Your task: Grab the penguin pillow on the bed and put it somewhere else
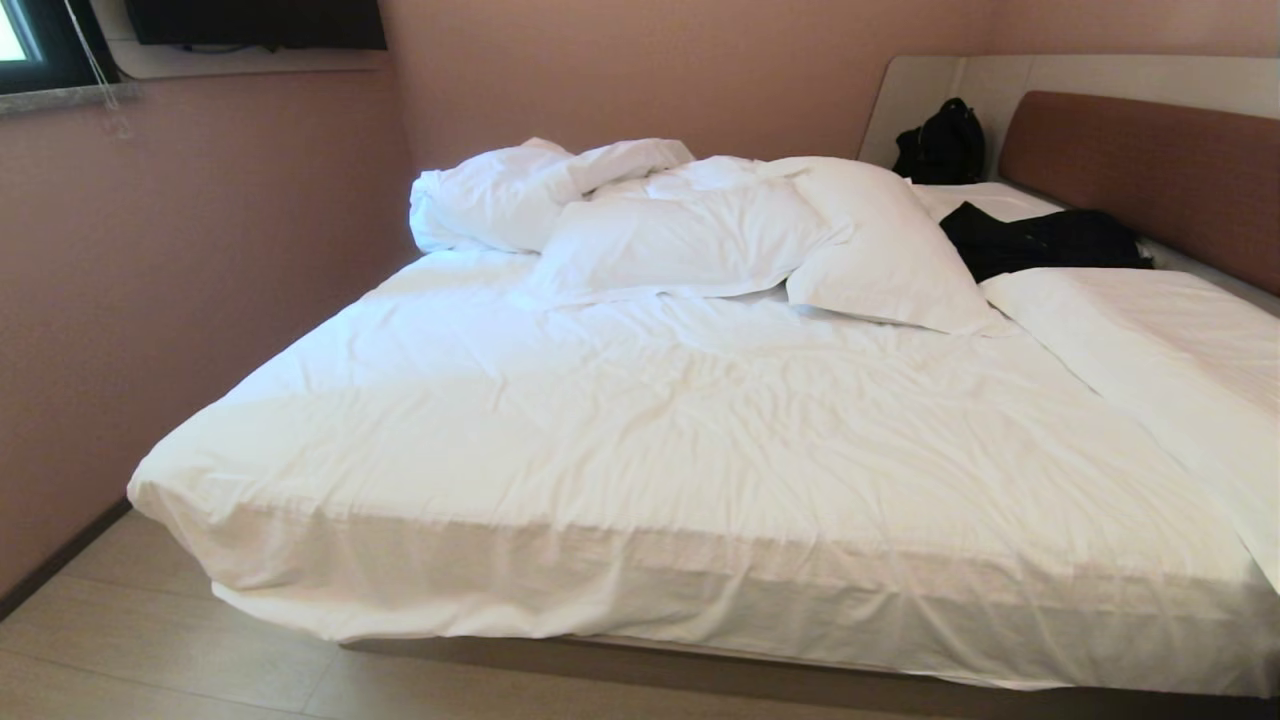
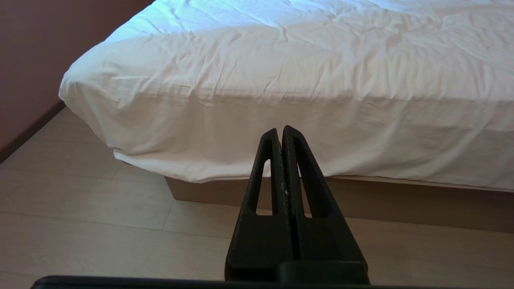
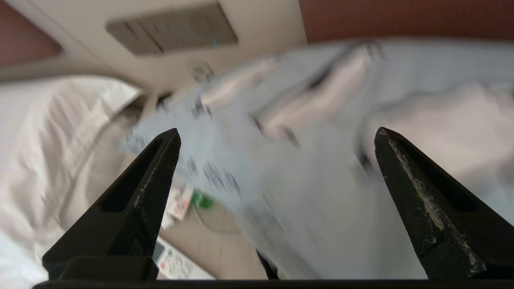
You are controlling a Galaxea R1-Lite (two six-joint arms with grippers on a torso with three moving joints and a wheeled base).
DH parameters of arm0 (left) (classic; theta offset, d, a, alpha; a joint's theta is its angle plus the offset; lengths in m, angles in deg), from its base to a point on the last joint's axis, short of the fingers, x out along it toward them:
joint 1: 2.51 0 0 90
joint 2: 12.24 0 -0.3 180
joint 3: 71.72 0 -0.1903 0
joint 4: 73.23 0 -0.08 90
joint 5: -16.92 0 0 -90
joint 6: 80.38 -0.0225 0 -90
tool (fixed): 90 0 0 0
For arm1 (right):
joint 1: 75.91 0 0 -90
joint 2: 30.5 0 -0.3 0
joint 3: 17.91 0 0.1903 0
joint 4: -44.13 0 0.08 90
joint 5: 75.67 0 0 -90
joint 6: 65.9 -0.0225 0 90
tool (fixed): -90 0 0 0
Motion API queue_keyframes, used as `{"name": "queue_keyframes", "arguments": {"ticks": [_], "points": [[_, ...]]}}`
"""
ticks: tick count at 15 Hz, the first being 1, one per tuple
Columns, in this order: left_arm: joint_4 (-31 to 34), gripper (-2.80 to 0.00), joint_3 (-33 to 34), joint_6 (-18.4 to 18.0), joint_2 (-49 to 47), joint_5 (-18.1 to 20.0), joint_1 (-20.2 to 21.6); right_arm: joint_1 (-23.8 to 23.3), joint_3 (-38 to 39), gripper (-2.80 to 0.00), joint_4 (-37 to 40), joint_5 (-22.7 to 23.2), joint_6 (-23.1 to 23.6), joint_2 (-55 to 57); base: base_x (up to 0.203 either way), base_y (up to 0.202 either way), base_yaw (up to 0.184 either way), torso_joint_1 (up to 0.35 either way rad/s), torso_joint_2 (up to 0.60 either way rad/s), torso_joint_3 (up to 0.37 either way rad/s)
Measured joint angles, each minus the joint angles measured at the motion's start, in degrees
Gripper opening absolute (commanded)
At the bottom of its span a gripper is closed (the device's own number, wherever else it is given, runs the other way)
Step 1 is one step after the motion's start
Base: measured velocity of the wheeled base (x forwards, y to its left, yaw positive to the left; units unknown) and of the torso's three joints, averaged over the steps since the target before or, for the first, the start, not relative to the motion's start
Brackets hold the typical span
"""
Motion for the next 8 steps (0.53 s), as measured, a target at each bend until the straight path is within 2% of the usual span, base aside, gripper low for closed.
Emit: {"name": "queue_keyframes", "arguments": {"ticks": [5,8], "points": [[0.0,-2.80,0.0,0.0,0.0,0.0,0.0,0.0,0.0,0.00,-6.8,-0.1,-8.2,-1.0,0.000,0.000,0.000,0.000,0.00,0.000],[0.0,-2.80,0.0,0.0,0.0,0.0,0.0,0.2,1.1,0.00,-7.0,-0.6,-9.6,0.0,0.000,0.000,0.000,0.000,0.00,0.000]]}}
